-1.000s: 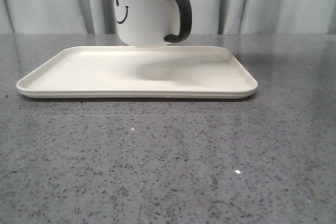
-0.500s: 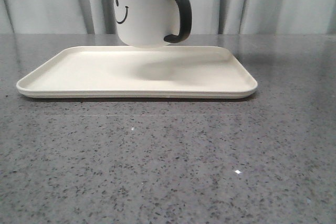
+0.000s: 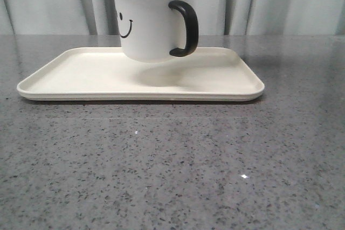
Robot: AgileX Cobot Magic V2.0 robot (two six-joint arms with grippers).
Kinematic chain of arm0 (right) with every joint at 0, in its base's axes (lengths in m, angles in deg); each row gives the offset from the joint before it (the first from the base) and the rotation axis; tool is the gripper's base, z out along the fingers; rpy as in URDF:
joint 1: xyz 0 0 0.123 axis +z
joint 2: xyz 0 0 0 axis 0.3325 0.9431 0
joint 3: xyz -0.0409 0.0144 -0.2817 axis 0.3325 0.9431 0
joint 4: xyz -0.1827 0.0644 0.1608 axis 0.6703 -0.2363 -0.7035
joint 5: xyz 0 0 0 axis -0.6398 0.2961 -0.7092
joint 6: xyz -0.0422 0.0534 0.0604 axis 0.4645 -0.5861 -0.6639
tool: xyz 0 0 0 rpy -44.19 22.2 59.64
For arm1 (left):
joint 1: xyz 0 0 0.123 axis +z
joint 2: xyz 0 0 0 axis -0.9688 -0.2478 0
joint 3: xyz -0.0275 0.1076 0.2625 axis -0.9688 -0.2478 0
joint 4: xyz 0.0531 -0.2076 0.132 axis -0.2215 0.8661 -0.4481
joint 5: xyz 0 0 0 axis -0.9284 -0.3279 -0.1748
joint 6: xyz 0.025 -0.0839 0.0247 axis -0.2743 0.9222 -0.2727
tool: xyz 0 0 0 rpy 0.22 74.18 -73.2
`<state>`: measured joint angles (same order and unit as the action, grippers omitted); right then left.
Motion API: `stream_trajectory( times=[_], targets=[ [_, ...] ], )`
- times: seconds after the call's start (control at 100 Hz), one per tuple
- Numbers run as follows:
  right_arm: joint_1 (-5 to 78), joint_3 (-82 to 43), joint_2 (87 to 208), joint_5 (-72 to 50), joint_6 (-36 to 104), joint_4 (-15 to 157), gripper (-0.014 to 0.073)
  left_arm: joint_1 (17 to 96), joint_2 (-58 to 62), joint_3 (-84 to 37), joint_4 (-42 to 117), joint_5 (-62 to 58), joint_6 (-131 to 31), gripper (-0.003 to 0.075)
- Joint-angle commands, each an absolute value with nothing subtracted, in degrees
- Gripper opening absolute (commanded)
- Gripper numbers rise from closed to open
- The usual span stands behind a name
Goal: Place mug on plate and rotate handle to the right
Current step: 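Keep rotating the held mug with the right gripper above the tray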
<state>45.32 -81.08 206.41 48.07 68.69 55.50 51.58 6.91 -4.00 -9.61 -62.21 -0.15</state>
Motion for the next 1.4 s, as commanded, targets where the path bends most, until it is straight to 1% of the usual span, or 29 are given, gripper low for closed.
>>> stream_trajectory(
  times=[0.0, 0.65, 0.86, 0.99, 1.12, 1.39],
  targets=[
    [44.94, -82.36, 202.89, 53.15, 69.59, 52.48, -0.0065, 51.25, 7.19, -2.84, -10.46, -61.25, 0.55, -0.0020],
    [45.00, -82.23, 202.89, 53.21, 71.14, 47.94, -0.0065, 51.25, 7.19, -2.84, -10.46, -61.25, 0.55, -0.0020],
    [45.00, -82.09, 202.89, 53.21, 67.23, 48.89, -0.0065, 51.25, 7.19, -2.84, -10.46, -61.25, 0.55, -0.0020],
    [45.00, -80.95, 202.89, 53.15, 71.76, 48.48, -0.0065, 51.25, 7.19, -2.84, -10.46, -61.25, 0.55, -0.0020],
    [45.05, -79.95, 202.89, 53.15, 72.80, 46.99, -0.0065, 51.25, 7.19, -2.84, -10.46, -61.25, 0.55, -0.0020],
    [45.05, -79.65, 202.89, 53.15, 77.04, 39.50, -0.0065, 51.25, 7.19, -2.84, -10.46, -61.25, 0.55, -0.0020]
  ],
)
